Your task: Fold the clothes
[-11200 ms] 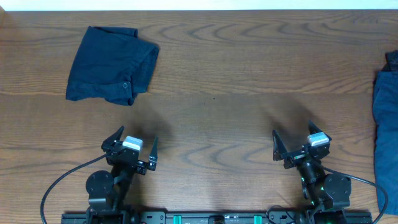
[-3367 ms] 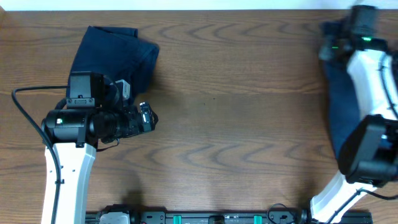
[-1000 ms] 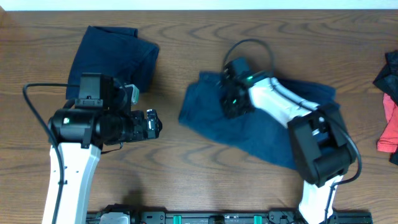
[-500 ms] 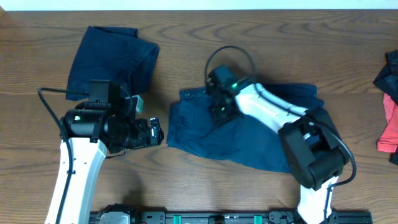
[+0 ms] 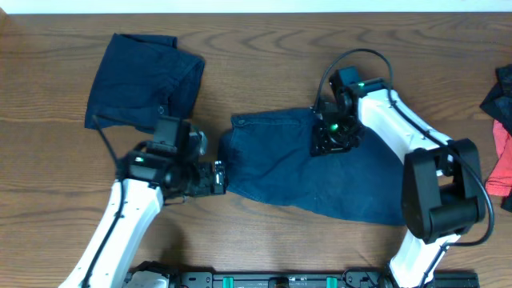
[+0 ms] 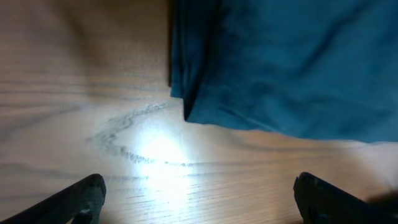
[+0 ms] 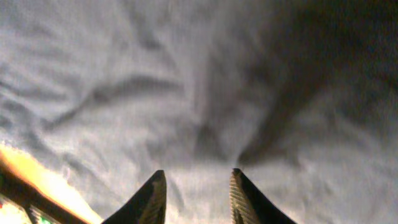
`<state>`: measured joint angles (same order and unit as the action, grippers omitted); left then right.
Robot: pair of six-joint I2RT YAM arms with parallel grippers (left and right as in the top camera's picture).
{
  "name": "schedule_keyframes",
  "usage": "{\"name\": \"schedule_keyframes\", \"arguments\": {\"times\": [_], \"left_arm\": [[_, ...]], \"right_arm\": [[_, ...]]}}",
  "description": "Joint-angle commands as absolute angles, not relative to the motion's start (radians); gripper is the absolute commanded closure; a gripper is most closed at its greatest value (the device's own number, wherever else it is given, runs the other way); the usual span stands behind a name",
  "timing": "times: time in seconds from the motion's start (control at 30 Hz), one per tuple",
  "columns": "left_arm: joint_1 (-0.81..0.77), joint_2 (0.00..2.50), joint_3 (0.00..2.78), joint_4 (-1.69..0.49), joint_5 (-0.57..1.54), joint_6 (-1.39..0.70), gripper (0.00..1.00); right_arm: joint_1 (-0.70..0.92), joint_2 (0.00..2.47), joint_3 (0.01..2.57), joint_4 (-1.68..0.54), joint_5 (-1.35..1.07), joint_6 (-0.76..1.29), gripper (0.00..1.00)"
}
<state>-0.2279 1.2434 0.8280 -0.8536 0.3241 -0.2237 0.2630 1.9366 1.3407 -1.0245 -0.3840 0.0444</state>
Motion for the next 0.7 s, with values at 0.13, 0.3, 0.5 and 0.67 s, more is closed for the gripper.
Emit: {"name": "schedule_keyframes", "arguments": {"times": [0.13, 0.3, 0.5, 0.67], "left_arm": [[-0.237, 1.361, 0.715, -0.644, 0.304, -0.351, 0.2], [-0.241, 1.456, 0.714, -0.58, 0.359, -0.373, 0.36], [-0.255, 1.533, 0.714, -0.525, 0.407, -0.381, 0.62], [-0.254, 1.533, 0.715, -0.516, 0.407, -0.379, 0.74]], "right_arm": [[0.254, 1.833, 1.348, -1.022, -0.474, 0.023, 0.63], [0.253, 1.702, 1.348, -1.055, -0.442, 0.068, 0.58], [0.253, 1.571, 1.345, -1.167, -0.273, 0.253, 0.49], [0.24, 1.555, 1.328, -1.216, -0.163, 0.309, 0.44]]}}
